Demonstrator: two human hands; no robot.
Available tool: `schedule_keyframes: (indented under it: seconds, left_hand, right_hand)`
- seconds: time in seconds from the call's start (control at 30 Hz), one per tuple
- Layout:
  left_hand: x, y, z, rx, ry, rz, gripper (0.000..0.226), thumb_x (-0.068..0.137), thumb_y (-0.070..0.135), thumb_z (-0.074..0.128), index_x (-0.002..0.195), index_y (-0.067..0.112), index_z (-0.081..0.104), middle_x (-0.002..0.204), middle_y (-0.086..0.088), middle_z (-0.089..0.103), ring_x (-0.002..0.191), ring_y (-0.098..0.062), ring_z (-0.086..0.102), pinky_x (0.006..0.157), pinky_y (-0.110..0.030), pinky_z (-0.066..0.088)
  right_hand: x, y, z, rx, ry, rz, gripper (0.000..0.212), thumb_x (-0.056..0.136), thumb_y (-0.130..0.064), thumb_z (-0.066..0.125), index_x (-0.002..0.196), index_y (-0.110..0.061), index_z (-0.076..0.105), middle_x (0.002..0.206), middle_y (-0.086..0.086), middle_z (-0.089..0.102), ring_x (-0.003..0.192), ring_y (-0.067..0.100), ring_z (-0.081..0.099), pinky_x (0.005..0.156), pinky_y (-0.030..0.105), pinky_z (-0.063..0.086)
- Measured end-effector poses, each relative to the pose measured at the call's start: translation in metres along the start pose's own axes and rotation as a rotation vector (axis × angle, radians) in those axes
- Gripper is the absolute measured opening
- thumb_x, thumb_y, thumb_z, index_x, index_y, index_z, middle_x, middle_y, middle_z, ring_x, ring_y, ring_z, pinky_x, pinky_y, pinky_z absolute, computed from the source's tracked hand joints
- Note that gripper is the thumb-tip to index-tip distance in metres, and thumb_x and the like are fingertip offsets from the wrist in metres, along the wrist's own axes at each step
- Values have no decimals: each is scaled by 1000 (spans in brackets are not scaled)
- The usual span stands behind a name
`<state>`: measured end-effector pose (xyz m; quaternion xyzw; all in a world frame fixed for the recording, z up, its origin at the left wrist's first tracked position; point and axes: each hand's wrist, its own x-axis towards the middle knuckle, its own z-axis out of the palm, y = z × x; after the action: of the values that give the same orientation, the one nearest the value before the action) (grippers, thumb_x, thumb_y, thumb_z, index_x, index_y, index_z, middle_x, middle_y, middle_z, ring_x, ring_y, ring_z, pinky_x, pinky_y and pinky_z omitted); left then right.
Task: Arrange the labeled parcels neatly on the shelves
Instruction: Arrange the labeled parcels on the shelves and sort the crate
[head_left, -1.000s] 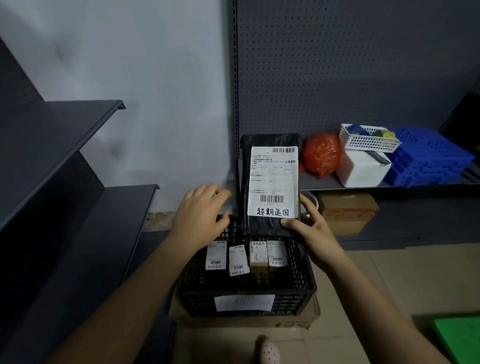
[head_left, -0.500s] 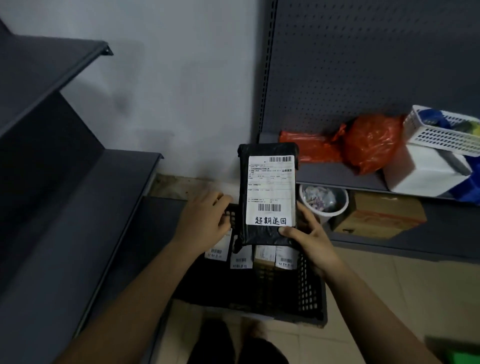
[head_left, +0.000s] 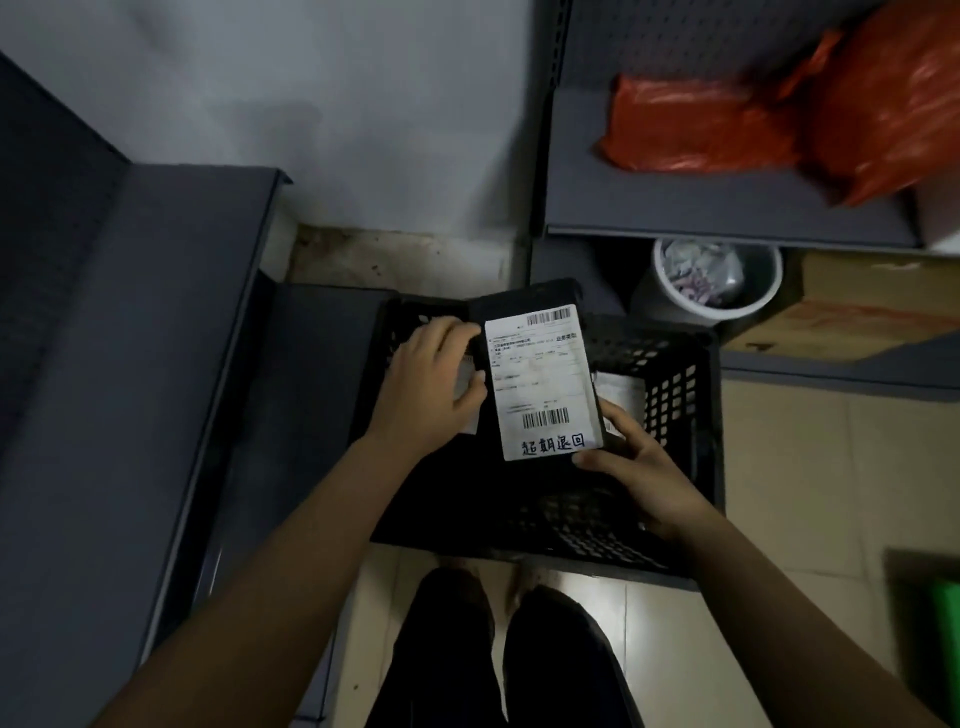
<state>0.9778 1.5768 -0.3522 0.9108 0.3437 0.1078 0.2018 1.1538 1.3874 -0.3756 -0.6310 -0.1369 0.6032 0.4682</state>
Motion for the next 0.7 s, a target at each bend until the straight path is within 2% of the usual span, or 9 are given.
schedule_keyframes:
  seconds: [0.1,0.2,0.27,0.37,0.43,0.5,0.57,0.63,0.7]
  left_hand:
    - [8,-27,38,-92,-97,-79,63,90,43,52,142,9,42,146,-10,38,135,-26,34,110,-41,30]
    - [6,-54,79,-237,-252,-251,72,93,46,56,152,18,25,158,-4,20,145,-21,15,116,-38,18]
    - [-1,-71,102,-323,-328,-325,73,90,54,55,151,27,25,155,-2,29,142,-20,24,117,-41,24]
    - [-14,-89,126,-406,-327,-399,61,88,53,59,141,31,38,132,3,50,121,-12,48,102,-37,44]
    - [-21,-99,139,-429,-332,-457,61,87,56,59,140,33,39,130,5,52,117,-8,51,100,-34,46]
    - [-29,-110,152,-440,-353,-501,74,78,75,55,140,38,39,130,8,54,118,-8,53,98,-38,49]
    - [-42,-119,167,-435,-390,-538,83,71,80,56,140,37,40,130,8,55,118,-9,54,97,-40,51]
    - [-54,-118,171,-409,-412,-570,84,71,77,60,140,34,39,132,5,53,120,-11,52,99,-39,49]
    - [-64,-112,168,-395,-406,-604,85,72,70,62,143,32,35,136,1,49,124,-14,47,103,-39,45]
  right_hand:
    - [25,31,-4,-6,-13,67,65,81,8,67,132,-31,55,120,7,69,114,24,64,102,43,48]
    - [51,58,-10,-6,-21,101,63,77,9,69,130,-24,59,125,6,66,119,23,61,106,46,45]
    - [66,72,-14,-8,-35,119,61,76,8,70,128,-22,61,126,6,66,119,24,60,106,48,45]
    - [84,91,-18,-3,2,130,54,76,7,72,121,-22,66,124,4,67,119,23,61,106,47,45]
    - [93,102,-16,56,100,114,51,75,3,75,118,-22,66,123,3,67,118,23,61,105,45,46]
    - [101,111,-8,153,280,128,49,75,-2,77,118,-20,63,120,4,68,112,24,65,96,41,52]
    - [109,118,0,243,421,147,51,77,-7,79,122,-16,57,120,7,66,105,24,68,87,39,57]
    - [115,126,8,298,450,180,54,80,-10,77,127,-15,52,123,10,64,103,24,69,83,42,59]
    - [120,132,15,281,420,237,54,85,-12,73,133,-17,48,119,8,65,97,22,70,74,37,60]
